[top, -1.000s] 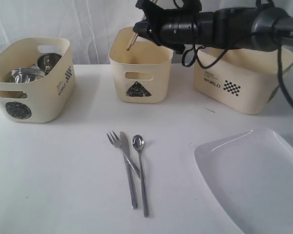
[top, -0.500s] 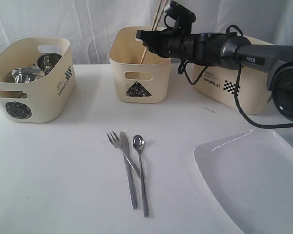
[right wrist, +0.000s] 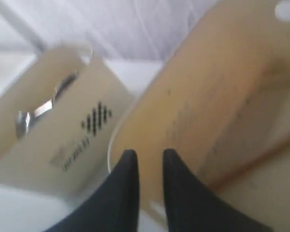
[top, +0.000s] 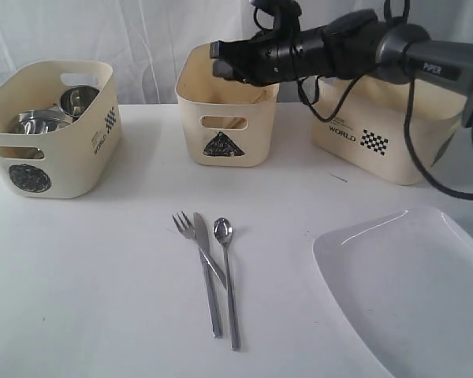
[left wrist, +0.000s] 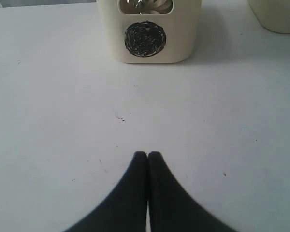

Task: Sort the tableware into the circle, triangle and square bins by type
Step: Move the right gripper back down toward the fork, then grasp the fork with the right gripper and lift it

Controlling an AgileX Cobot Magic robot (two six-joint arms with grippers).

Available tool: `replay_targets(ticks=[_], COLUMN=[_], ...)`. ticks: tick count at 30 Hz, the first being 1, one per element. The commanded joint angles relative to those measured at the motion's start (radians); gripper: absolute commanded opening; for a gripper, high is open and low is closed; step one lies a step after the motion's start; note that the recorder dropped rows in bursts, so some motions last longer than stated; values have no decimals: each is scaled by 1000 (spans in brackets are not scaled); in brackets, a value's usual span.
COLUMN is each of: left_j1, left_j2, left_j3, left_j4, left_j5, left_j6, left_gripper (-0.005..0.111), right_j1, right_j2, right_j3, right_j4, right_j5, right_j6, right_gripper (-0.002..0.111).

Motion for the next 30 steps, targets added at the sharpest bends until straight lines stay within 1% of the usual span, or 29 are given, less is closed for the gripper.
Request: replay_targets(ticks=[1, 3, 5, 8, 11, 13, 15, 17, 20, 22, 27, 29, 30], left_j1=[2, 2, 2, 2, 2, 2, 2, 2, 2, 2, 2, 2, 2], left_j2=[-5, -5, -5, -5, -5, -5, -5, -5, -5, -5, -5, -5, -5], left_j3=[3, 3, 3, 3, 3, 3, 3, 3, 3, 3, 3, 3, 3], left_j4=[-9, -9, -9, -9, -9, -9, -9, -9, -9, -9, -9, -9, -9], left_j5=[-2, -2, -2, -2, -2, -2, -2, -2, -2, -2, -2, -2, -2], left_j6=[2, 2, 2, 2, 2, 2, 2, 2, 2, 2, 2, 2, 2], left_gripper=[0, 0, 0, 0, 0, 0, 0, 0, 0, 0, 0, 0, 0], right_j1=[8, 37, 83, 162, 257, 326, 384, 430, 461, 464, 464, 464, 464], right_j2=[-61, -76, -101, -158, -178, -180, -180, -180, -171, -160, -109, -82, -70], right_j3=[-3, -1, 24, 93, 156, 186, 213, 229, 231, 231, 229, 229, 229], right_j4=[-630, -756, -817, -829, -834, -834, -842, -868, -903, -903, -952, -987, -1004], right_j5=[407, 597, 598, 598, 598, 598, 541, 453, 365, 332, 363, 354, 349], right_j6=[403, 466, 541, 668, 731, 731, 721, 666, 657, 657, 657, 657, 657], right_gripper=[0, 0, 0, 0, 0, 0, 0, 0, 1, 9, 39, 44, 44])
